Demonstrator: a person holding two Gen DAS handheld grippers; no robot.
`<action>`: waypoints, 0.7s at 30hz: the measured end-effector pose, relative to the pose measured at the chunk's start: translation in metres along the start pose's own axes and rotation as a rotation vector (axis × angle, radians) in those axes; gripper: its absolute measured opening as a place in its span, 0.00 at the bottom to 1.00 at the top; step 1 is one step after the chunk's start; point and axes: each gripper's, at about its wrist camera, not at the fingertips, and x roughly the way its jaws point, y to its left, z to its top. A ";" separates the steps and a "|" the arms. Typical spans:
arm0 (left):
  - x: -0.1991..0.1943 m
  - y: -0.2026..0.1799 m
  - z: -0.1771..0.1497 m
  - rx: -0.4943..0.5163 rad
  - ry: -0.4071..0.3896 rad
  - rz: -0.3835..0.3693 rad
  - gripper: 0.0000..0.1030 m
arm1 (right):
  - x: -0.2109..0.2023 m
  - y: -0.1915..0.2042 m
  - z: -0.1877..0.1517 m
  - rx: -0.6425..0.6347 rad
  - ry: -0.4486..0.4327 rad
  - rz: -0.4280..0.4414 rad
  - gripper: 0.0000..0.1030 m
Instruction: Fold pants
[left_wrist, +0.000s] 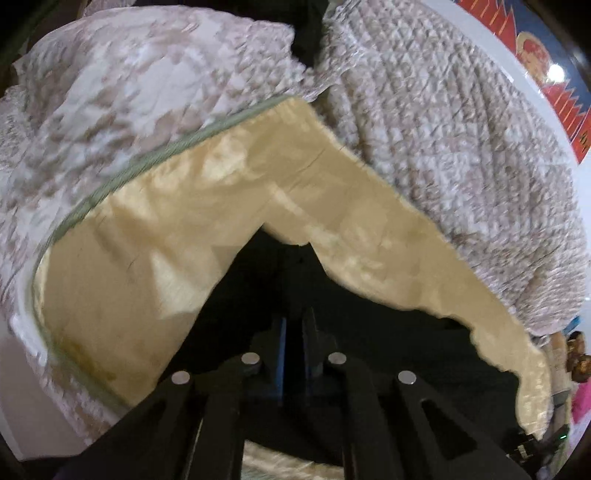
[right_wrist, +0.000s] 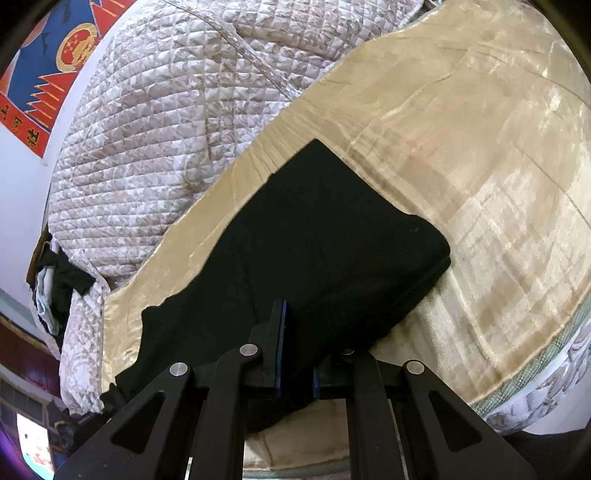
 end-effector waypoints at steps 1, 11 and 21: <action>0.001 -0.006 0.012 0.008 -0.006 -0.013 0.08 | -0.001 0.002 0.001 -0.006 -0.006 0.001 0.10; -0.067 -0.047 0.074 0.083 -0.330 -0.206 0.06 | -0.027 0.024 0.030 -0.022 -0.137 0.153 0.02; 0.025 0.061 -0.017 -0.071 0.077 0.088 0.07 | 0.008 -0.013 0.006 0.072 0.070 0.002 0.02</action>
